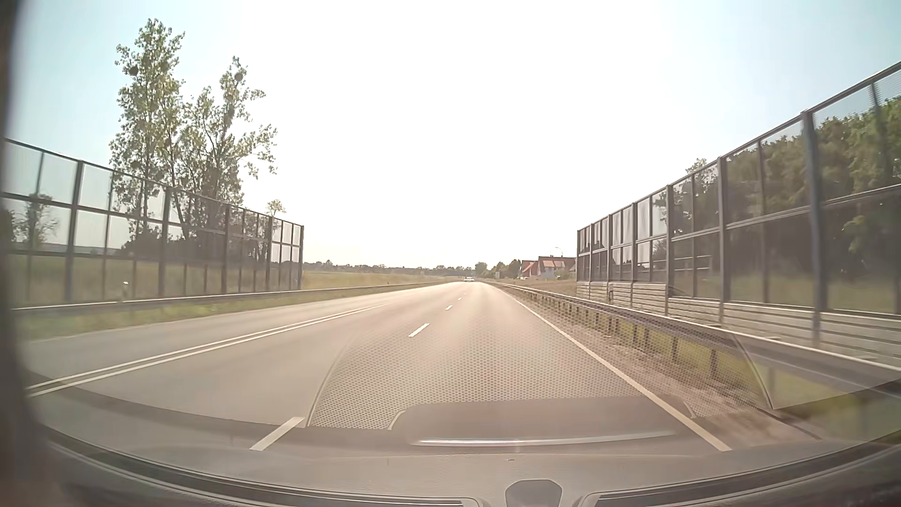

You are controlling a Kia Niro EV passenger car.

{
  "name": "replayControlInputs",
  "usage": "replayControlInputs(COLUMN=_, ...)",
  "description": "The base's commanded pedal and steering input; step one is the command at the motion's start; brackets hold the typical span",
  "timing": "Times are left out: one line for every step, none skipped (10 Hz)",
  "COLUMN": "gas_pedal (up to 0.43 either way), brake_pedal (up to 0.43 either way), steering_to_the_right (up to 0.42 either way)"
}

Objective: Follow the waypoints while adhering to traffic rules and regulations

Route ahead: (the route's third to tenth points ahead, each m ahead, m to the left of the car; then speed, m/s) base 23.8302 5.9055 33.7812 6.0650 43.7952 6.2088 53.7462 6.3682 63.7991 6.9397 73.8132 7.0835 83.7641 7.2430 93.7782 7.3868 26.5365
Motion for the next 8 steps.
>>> replayControlInputs(gas_pedal=0.461, brake_pedal=0.006, steering_to_the_right=0.003)
replayControlInputs(gas_pedal=0.461, brake_pedal=0.006, steering_to_the_right=0.003)
replayControlInputs(gas_pedal=0.461, brake_pedal=0.006, steering_to_the_right=0.003)
replayControlInputs(gas_pedal=0.461, brake_pedal=0.006, steering_to_the_right=0.003)
replayControlInputs(gas_pedal=0.461, brake_pedal=0.006, steering_to_the_right=0.003)
replayControlInputs(gas_pedal=0.461, brake_pedal=0.006, steering_to_the_right=0.003)
replayControlInputs(gas_pedal=0.461, brake_pedal=0.006, steering_to_the_right=0.003)
replayControlInputs(gas_pedal=0.461, brake_pedal=0.006, steering_to_the_right=0.003)
